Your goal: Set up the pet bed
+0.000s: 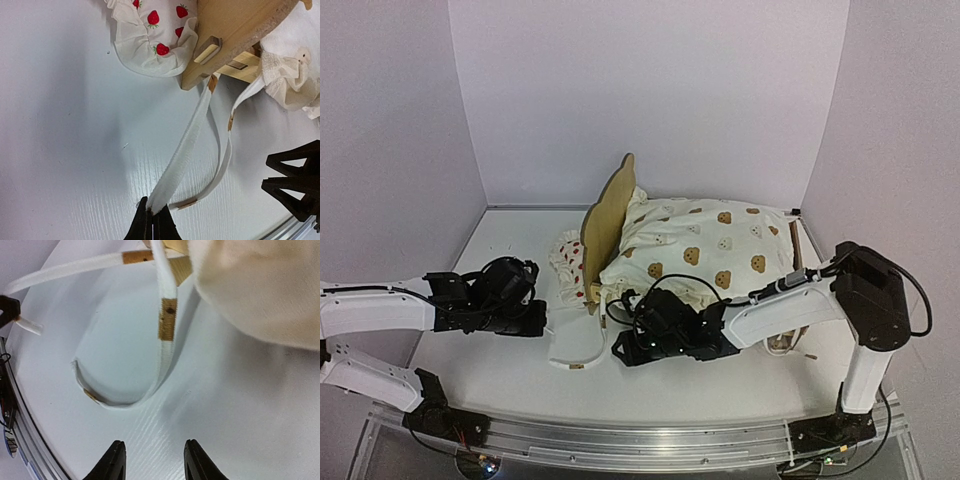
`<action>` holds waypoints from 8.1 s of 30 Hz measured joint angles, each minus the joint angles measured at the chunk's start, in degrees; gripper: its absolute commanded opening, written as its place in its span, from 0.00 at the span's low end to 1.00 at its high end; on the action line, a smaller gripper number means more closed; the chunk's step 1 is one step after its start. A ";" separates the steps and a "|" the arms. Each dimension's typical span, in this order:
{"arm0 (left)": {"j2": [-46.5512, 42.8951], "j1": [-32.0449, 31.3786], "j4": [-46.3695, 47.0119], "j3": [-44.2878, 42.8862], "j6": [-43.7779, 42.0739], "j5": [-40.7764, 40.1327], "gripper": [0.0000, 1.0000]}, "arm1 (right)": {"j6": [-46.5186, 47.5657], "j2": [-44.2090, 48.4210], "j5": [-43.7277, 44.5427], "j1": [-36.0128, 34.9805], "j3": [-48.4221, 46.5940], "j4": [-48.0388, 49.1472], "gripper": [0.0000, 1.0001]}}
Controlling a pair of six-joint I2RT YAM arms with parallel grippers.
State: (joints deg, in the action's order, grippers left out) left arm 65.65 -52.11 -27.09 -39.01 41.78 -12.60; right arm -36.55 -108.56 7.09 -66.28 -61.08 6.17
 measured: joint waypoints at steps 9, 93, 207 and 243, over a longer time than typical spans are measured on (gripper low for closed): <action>1.79 -3.84 -1.02 -3.23 0.09 3.93 0.00 | 0.82 -4.75 -3.37 -0.02 -5.79 -1.82 0.15; 19.22 -11.22 -5.51 -4.35 11.09 2.51 0.29 | 4.78 0.32 -3.00 3.52 -7.28 -4.61 0.22; 19.13 -6.59 -4.55 -3.47 15.51 -1.09 0.53 | 11.10 -7.29 1.66 3.52 -15.78 -8.10 0.35; 24.62 -6.59 -1.23 -4.48 16.91 -4.15 0.00 | 13.05 -14.03 5.85 3.52 -21.74 -8.85 0.24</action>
State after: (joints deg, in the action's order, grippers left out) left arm 90.26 -58.70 -28.33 -43.48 58.69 -16.75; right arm -23.50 -122.60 12.94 -62.76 -82.82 -2.67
